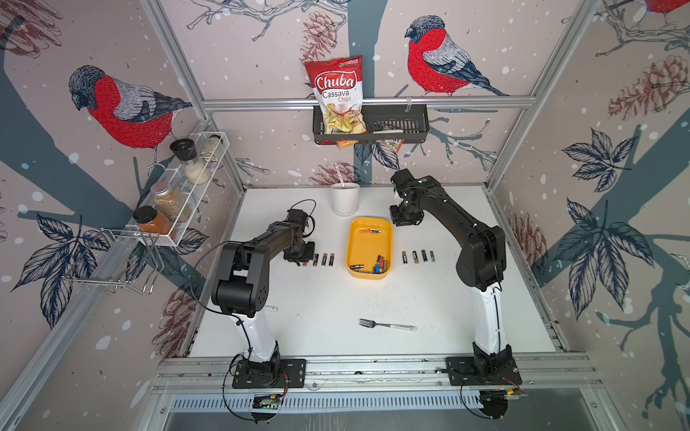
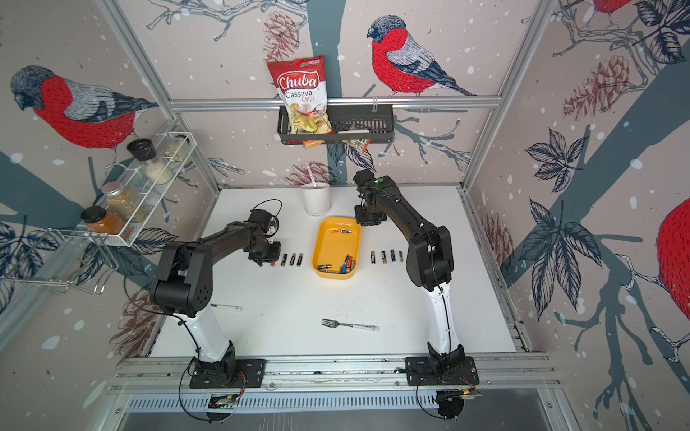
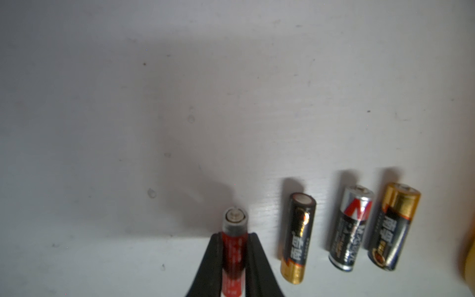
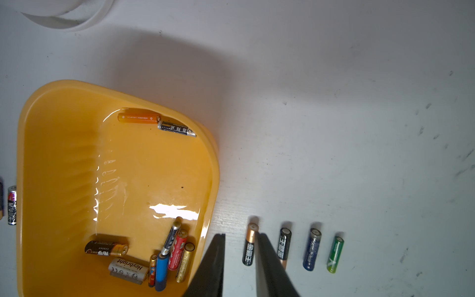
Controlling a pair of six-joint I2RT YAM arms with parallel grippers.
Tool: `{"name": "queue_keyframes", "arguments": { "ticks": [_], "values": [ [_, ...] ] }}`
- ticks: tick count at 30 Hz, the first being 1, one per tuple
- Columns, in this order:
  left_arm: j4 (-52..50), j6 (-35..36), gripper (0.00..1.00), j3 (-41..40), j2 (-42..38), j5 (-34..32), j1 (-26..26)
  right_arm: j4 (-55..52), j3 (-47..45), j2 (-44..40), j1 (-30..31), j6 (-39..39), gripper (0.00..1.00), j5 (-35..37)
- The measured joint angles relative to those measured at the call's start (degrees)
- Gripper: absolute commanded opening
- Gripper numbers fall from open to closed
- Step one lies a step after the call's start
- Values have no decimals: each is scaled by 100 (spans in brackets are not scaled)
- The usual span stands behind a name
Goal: Take the batteries out of the storage box
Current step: Place the battery at the center of the board.
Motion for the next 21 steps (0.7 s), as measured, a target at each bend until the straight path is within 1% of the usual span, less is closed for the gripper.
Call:
{"name": "queue_keyframes", "arguments": {
  "ticks": [12,21],
  "values": [
    [42,-2,23,-24,37,26,0,-7,15,0,0,-2,27,4],
    [55,-2,27,-24,44,26,0,-7,15,0,2,-2,27,7]
  ]
}}
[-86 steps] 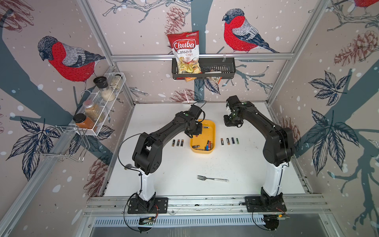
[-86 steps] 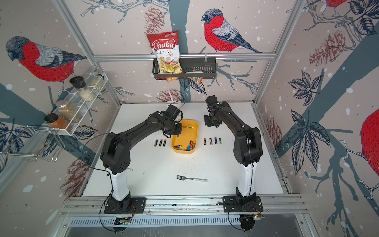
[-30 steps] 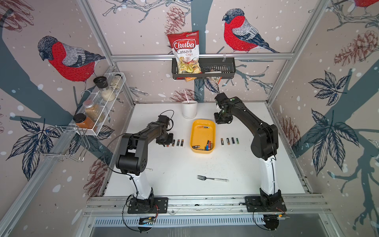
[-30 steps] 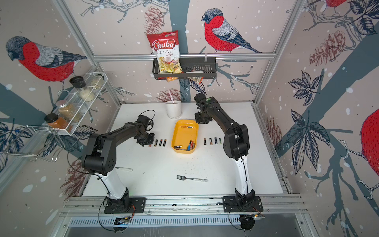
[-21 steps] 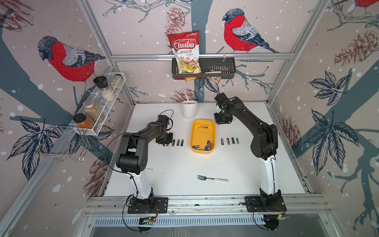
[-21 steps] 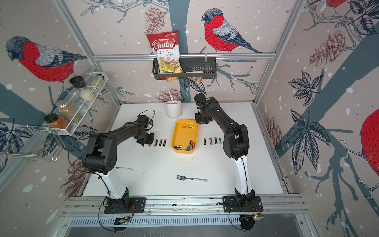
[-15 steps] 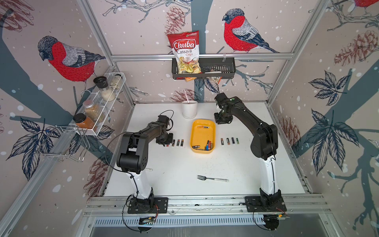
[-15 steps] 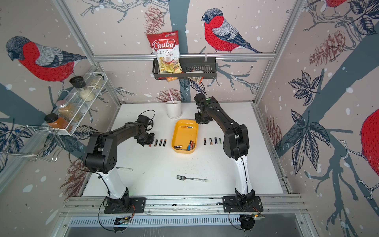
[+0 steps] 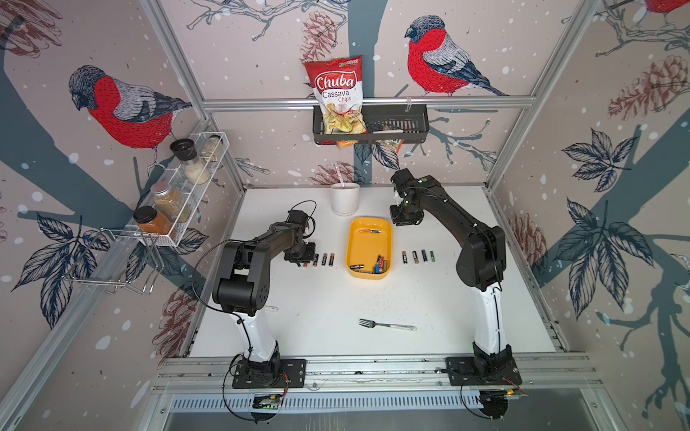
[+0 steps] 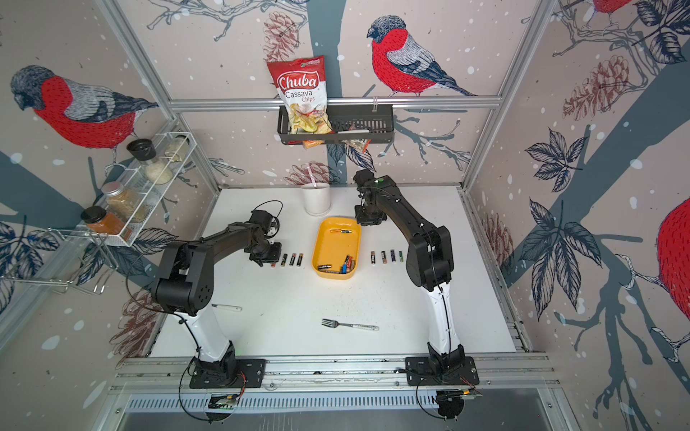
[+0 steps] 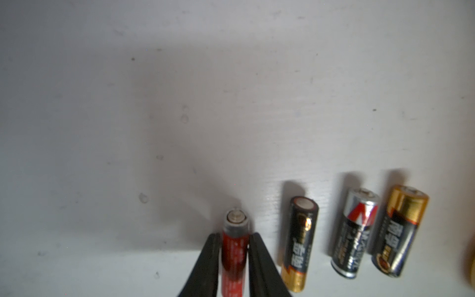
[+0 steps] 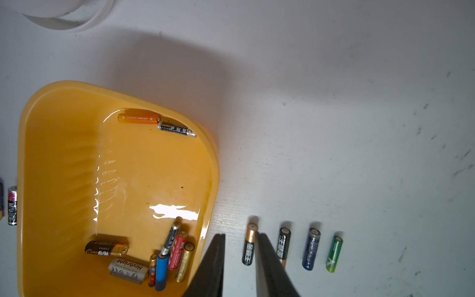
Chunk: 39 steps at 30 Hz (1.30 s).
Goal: Take the batteries out of the storage box
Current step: Place the battery at the center of the board.
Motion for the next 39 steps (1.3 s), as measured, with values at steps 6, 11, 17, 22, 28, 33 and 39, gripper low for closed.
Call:
{"name": "queue_keyframes", "arguments": {
  "ticks": [6,11,17,22,28,33,39],
  "values": [
    [-2,0,30,0,-13,-2,0,2,0,0,11,0,27,-2],
    [-4,-2,32,0,-57,0,0,2,0,0,17,0,28,-2],
    [-9,-2,32,2,-162,15,0,0,15,0,20,2,27,-2],
    [-98,-4,32,28,-256,11,0,-24,179,35,63,2,28,-2],
    [-138,-13,32,129,-361,-9,0,-90,341,76,225,26,28,-4],
    [-258,-59,32,249,-516,-28,0,-151,479,136,422,133,28,-4],
    [-352,-133,32,389,-654,-24,0,-155,564,214,713,162,28,-9]
  ]
}}
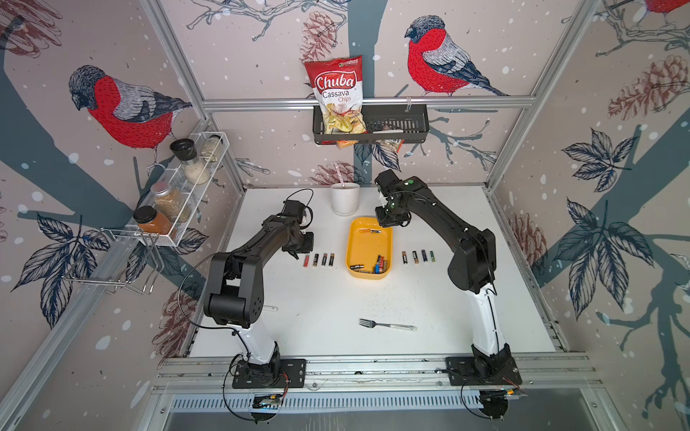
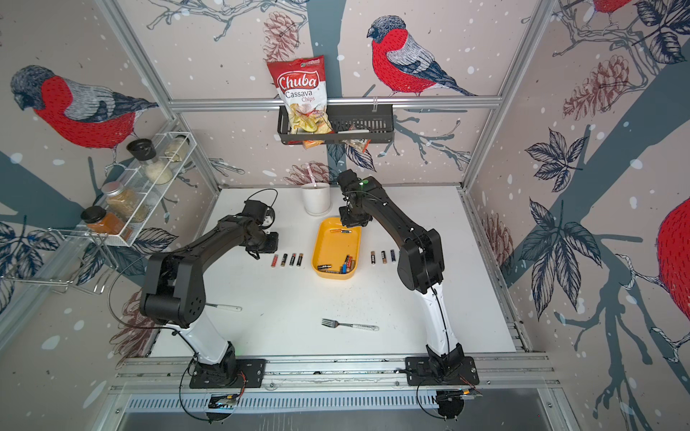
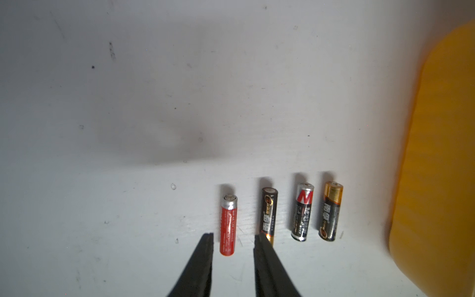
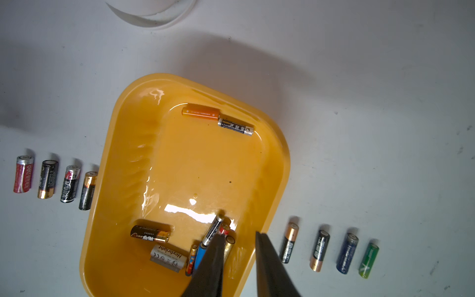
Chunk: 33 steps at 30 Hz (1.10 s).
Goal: Take the batteries out of the storage box
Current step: Place the battery at the center of the board, then pick up the battery from the storage box.
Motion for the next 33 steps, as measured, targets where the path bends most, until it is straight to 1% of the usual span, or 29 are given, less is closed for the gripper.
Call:
{"name": "queue_keyframes", "arguments": {
  "ticks": [11,20,33],
  "values": [
    [-9,-129,32,-153,-138,155,0,26,-229,420,402,144,28,-22],
    [35,-153,32,-431,-195,286,0,28,-647,490,553,299,28,0],
    [98,-170,32,-509,-232,323,0,50,-1051,533,627,555,29,-20]
  ]
}}
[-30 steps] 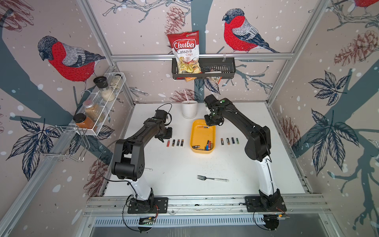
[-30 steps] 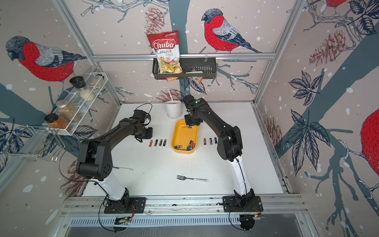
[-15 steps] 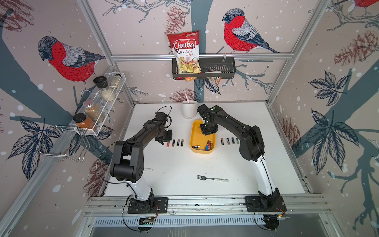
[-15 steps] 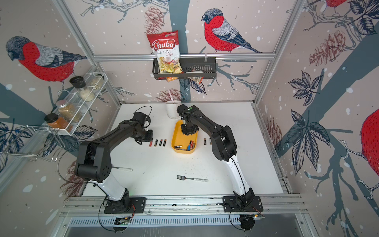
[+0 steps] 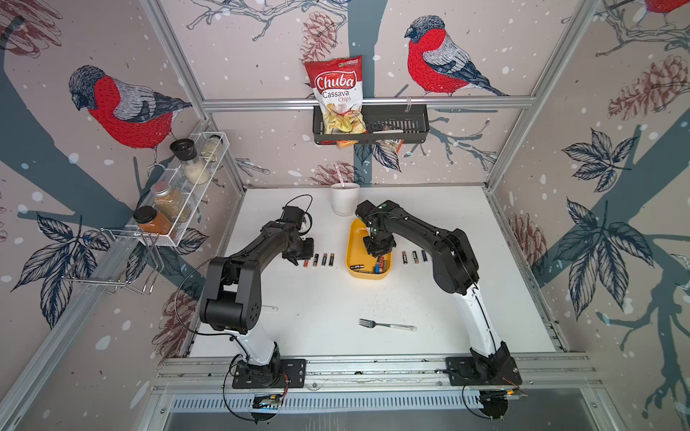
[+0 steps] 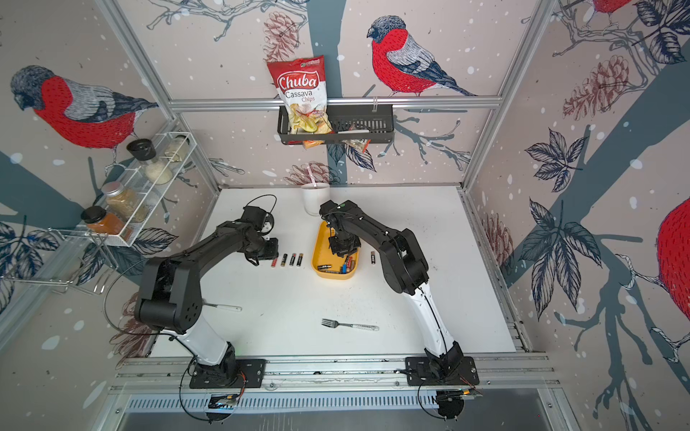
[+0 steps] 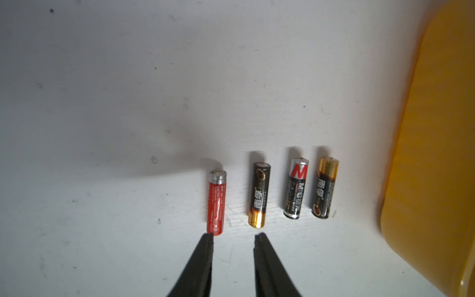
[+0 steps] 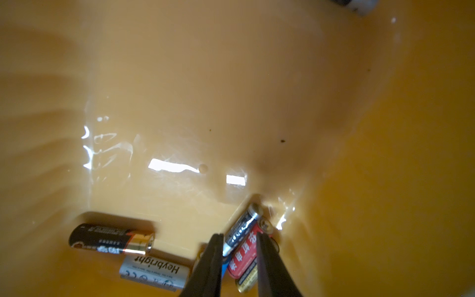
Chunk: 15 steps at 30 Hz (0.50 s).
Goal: Take the batteries out of the storage box
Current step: Pick up the battery from the storage box.
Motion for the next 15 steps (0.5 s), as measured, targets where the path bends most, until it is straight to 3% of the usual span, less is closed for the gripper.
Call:
{"name": "queue_keyframes", "arguments": {
  "ticks": [15],
  "values": [
    [0,0,32,-24,-11,2,0,138,-122,85,22,13,30,-157]
  ]
}}
